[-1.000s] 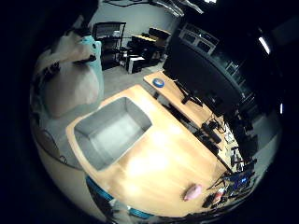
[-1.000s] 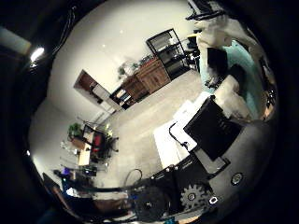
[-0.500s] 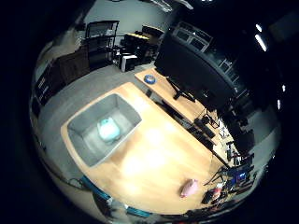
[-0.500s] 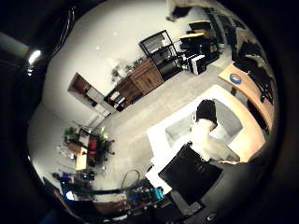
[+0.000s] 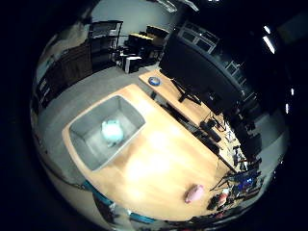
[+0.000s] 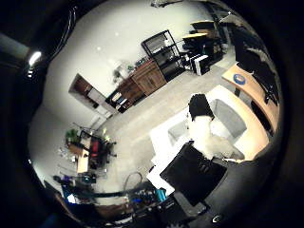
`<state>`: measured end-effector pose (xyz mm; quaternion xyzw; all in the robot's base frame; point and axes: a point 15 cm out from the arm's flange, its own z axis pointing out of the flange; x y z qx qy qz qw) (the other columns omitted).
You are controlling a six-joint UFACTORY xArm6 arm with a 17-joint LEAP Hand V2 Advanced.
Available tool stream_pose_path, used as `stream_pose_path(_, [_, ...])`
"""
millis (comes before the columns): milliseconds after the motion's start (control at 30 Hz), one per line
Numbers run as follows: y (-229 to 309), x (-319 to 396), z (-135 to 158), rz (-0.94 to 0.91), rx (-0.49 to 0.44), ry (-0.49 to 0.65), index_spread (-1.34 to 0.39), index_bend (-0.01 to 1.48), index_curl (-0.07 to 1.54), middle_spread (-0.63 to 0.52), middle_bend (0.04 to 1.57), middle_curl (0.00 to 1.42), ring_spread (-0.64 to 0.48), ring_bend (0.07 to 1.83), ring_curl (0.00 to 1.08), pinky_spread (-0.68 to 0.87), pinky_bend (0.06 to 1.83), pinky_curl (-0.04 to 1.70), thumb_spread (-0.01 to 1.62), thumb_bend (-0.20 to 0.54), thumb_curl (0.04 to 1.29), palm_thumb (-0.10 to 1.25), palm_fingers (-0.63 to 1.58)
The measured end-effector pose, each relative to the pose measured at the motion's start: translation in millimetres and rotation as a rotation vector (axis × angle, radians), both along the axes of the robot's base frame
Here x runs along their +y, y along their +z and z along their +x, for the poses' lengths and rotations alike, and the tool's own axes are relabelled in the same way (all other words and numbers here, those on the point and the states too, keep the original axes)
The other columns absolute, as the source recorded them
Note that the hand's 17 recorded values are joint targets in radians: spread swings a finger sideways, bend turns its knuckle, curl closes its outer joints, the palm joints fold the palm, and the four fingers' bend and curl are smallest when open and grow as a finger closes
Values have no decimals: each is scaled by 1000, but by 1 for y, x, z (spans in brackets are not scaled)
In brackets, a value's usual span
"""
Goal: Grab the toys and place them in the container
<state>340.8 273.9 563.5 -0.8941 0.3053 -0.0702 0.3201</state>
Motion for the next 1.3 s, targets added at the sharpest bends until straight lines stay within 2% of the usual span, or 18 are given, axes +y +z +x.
stream_pose_path(167, [-4, -4, 6, -8, 5, -17, -618, 174, 393, -422, 188, 459, -376, 944, 482, -437, 1389, 400, 967, -30, 510, 539, 507])
stream_pose_path(267, [-11, -23, 25, -29, 8, -80, -620, 175, 380, -423, 189, 443, -377, 943, 471, -442, 1376, 390, 967, -29, 502, 542, 528])
stream_pose_path(433, [-52, -57, 61, -106, 69, -176, -618, 181, 370, -422, 182, 415, -377, 927, 453, -447, 1365, 375, 966, -28, 495, 554, 552])
stream_pose_path(633, [-66, -76, 79, -140, 101, -251, -631, 205, 372, -424, 190, 384, -375, 911, 427, -448, 1314, 343, 965, -29, 486, 557, 625])
stream_pose_path(767, [-57, -93, 95, -182, 74, -328, -637, 207, 380, -426, 189, 371, -375, 896, 417, -434, 1281, 327, 965, -29, 483, 558, 627])
stream_pose_path(1033, [-58, -122, 88, -236, 187, -390, -641, 214, 390, -417, 186, 351, -364, 861, 395, -405, 1218, 289, 963, -29, 477, 563, 598])
stream_pose_path(1300, [-66, -158, 92, -246, 230, -468, -635, 218, 395, -393, 184, 331, -357, 832, 371, -368, 1191, 253, 959, -29, 472, 571, 578])
